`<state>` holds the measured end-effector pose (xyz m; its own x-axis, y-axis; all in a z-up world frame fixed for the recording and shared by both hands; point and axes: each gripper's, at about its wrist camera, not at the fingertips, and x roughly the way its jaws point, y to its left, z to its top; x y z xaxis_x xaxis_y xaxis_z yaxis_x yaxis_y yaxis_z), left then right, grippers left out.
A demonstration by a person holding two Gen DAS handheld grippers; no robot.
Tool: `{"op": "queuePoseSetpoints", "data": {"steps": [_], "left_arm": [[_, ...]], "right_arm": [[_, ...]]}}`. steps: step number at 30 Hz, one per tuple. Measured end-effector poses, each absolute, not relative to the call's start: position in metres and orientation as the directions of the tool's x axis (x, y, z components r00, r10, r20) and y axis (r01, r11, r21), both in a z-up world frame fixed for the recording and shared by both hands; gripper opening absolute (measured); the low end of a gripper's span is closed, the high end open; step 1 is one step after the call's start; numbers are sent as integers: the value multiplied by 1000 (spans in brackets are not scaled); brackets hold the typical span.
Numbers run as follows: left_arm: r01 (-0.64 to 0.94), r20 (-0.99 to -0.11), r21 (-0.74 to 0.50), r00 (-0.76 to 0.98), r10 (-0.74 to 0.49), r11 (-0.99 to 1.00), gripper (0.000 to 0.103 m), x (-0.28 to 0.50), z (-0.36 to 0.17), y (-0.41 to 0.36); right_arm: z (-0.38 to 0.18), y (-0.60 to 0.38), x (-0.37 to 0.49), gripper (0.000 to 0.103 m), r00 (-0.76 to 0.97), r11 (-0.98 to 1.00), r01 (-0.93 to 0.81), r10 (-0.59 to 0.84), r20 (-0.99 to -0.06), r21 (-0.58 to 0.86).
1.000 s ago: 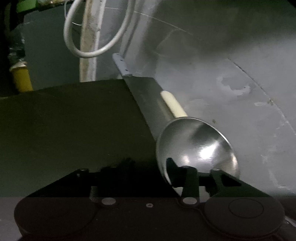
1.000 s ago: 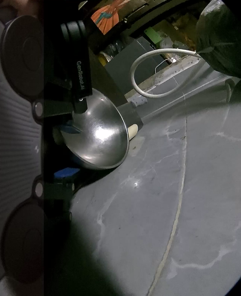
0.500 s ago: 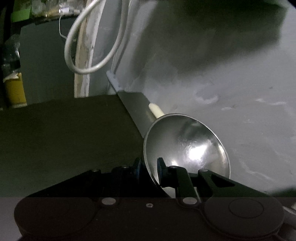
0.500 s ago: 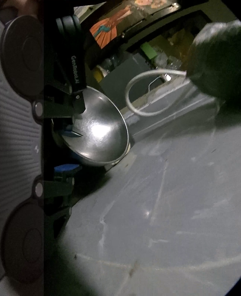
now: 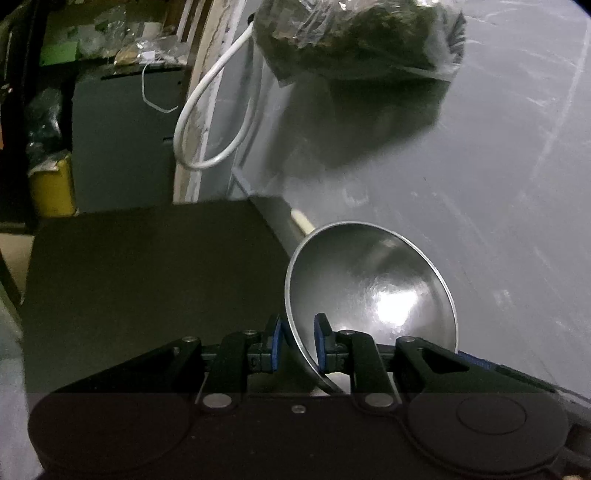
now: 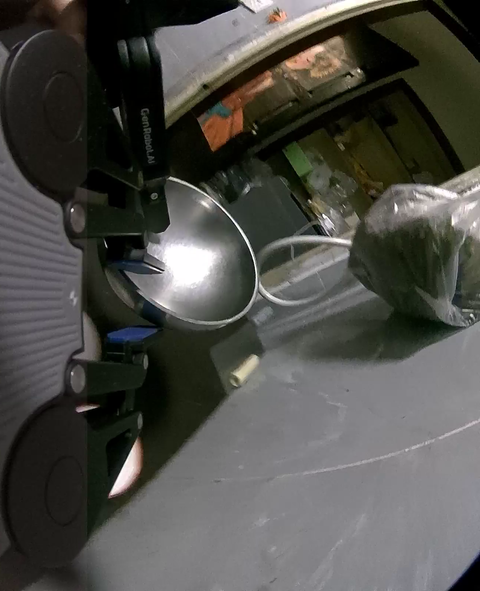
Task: Organize plates and bowls
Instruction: 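Close the left tool on the rim of the small steel bowl, then carry the steel bowl beside the stacked plates and lower it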
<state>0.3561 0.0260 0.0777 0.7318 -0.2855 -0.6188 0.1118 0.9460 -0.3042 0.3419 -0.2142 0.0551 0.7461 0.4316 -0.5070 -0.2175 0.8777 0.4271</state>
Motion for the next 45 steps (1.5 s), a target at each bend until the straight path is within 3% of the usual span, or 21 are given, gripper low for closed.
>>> {"op": "queuePoseSetpoints", "data": {"steps": [8, 21, 45], "left_arm": [[127, -679, -308, 665, -311, 943, 20, 258, 70, 31], [115, -764, -315, 558, -323, 942, 20, 150, 32, 37], [-47, -867, -285, 439, -237, 957, 21, 95, -18, 63]], "right_arm": [[57, -219, 248, 34, 683, 879, -260, 461, -566, 401], [21, -230, 151, 34, 530, 848, -227, 520, -670, 478], [-7, -190, 131, 34, 340, 834, -321, 544, -767, 449]]}}
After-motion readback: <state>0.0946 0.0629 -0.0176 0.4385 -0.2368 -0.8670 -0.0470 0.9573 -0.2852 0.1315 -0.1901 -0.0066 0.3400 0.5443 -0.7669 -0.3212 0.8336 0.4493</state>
